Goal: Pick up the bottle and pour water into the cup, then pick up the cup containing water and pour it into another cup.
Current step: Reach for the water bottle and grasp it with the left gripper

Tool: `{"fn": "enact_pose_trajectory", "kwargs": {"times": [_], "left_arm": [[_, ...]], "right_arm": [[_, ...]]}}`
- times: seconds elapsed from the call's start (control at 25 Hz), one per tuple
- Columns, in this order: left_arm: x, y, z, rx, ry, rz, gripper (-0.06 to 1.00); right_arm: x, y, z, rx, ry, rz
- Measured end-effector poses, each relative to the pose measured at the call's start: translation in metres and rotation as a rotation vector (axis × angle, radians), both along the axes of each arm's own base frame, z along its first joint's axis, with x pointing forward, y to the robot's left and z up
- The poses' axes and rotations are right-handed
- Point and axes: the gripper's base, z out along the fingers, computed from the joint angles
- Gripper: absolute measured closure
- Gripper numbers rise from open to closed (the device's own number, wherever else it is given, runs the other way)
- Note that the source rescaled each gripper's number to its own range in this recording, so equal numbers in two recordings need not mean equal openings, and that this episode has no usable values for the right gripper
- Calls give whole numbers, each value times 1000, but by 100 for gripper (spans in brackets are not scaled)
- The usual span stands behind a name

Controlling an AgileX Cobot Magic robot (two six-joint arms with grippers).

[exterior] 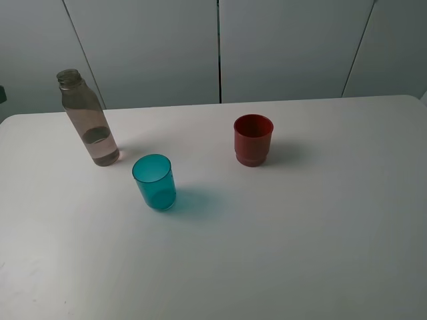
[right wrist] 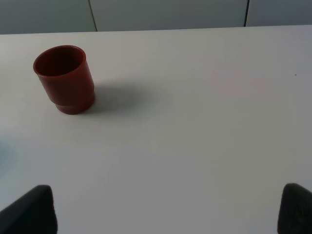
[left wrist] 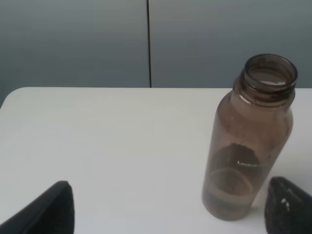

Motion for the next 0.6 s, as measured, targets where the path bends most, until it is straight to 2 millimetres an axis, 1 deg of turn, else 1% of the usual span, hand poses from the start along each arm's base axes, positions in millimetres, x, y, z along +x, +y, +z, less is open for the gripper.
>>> {"fn": "enact_pose_trajectory", "kwargs": {"times": [0.2, 0.32, 0.44, 0.6], "left_arm": [[3, -11, -40, 11, 27, -62, -5], [3, -12, -59, 17, 31, -73, -5], [4, -13, -71, 21, 7, -81, -5], [8, -16, -79, 34, -16, -129, -5]], "right_arm": [[0, 0, 0, 0, 0, 0], [0, 0, 0, 0, 0, 0], [0, 0, 0, 0, 0, 0], [0, 0, 0, 0, 0, 0]]}}
